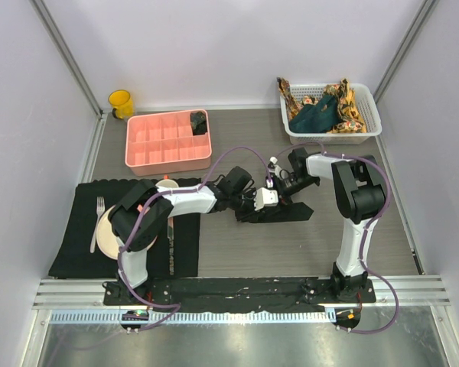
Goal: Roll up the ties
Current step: Roll the tie at the center of the board.
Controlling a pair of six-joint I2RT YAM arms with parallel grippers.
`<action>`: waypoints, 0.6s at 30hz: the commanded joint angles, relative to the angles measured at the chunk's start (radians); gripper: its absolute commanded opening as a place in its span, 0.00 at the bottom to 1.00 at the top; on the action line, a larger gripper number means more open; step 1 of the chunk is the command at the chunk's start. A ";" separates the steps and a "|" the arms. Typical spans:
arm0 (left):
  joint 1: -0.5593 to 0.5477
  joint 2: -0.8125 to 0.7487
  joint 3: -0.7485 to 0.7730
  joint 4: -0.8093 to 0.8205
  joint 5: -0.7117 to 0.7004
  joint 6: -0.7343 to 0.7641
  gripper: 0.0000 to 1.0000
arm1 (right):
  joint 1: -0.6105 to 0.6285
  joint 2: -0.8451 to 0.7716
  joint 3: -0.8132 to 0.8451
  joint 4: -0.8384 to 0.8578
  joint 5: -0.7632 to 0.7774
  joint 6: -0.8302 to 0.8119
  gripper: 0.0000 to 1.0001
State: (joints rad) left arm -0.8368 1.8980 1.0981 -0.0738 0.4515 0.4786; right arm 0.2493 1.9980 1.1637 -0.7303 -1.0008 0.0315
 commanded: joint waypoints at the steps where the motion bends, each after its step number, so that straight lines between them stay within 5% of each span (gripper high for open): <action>1: 0.004 0.073 -0.049 -0.130 -0.112 0.003 0.23 | 0.015 -0.028 0.001 -0.049 -0.018 -0.027 0.48; 5: 0.004 0.073 -0.044 -0.135 -0.109 0.003 0.24 | 0.015 -0.045 -0.007 -0.055 -0.004 -0.051 0.46; 8: 0.004 0.070 -0.047 -0.133 -0.102 -0.003 0.27 | 0.015 -0.024 -0.007 -0.055 0.037 -0.048 0.18; 11: 0.005 0.059 -0.050 -0.129 -0.082 -0.012 0.34 | 0.013 0.024 0.005 -0.057 0.109 -0.054 0.01; 18: 0.021 -0.040 -0.070 -0.029 -0.011 -0.058 0.60 | -0.011 0.085 0.007 -0.060 0.247 -0.056 0.01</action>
State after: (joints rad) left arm -0.8345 1.8885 1.0786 -0.0483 0.4526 0.4538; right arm 0.2478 2.0315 1.1740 -0.7769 -0.9787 0.0105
